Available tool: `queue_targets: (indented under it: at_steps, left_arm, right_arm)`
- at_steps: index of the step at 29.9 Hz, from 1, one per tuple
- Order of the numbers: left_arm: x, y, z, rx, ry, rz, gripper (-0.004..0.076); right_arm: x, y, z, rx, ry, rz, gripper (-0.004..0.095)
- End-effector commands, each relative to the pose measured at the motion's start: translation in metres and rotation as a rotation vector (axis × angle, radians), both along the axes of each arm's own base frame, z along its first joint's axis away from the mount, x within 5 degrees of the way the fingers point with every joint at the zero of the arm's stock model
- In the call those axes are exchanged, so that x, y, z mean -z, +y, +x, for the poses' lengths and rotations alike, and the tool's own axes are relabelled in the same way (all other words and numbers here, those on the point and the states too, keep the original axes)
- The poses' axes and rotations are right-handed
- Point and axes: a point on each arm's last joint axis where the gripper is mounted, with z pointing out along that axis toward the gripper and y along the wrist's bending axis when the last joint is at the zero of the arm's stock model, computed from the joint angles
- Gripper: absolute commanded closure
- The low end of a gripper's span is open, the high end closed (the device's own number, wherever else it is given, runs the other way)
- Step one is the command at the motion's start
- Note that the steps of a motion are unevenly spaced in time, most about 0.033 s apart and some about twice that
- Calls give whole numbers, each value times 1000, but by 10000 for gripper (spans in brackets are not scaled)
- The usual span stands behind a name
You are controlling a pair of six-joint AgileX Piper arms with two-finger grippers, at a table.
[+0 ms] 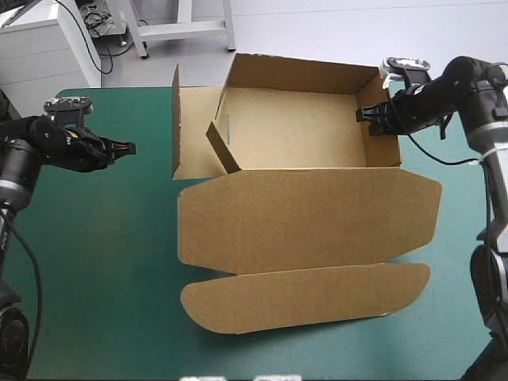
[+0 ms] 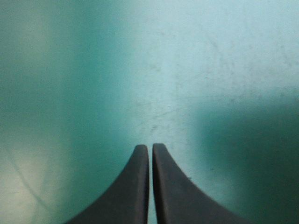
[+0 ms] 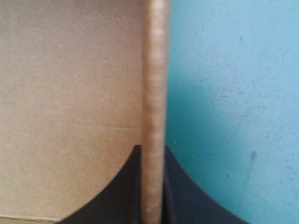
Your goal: Fold the box
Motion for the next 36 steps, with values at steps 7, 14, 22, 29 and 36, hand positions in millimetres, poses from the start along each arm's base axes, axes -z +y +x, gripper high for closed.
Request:
queue_targets:
  at_steps: [7, 14, 22, 29, 36]
  left_arm:
    - [-28, -27, 5, 136, -191, -331, 715]
    - [-26, -27, 4, 156, -173, -313, 715]
    - [-23, -24, 2, 167, -148, -255, 503]
    - [-24, -25, 3, 151, -147, -286, 195]
    - [-32, -37, 1, 142, -142, -488, 195]
  right_arm:
    - [-58, -2, -41, -23, -161, 33, 928]
    - [-58, -2, -40, -20, -161, 33, 928]
    - [-64, -3, -46, -16, -177, 23, 928]
    - [-64, -2, -46, -13, -174, 34, 928]
    - [-64, -2, -46, -13, -174, 36, 928]
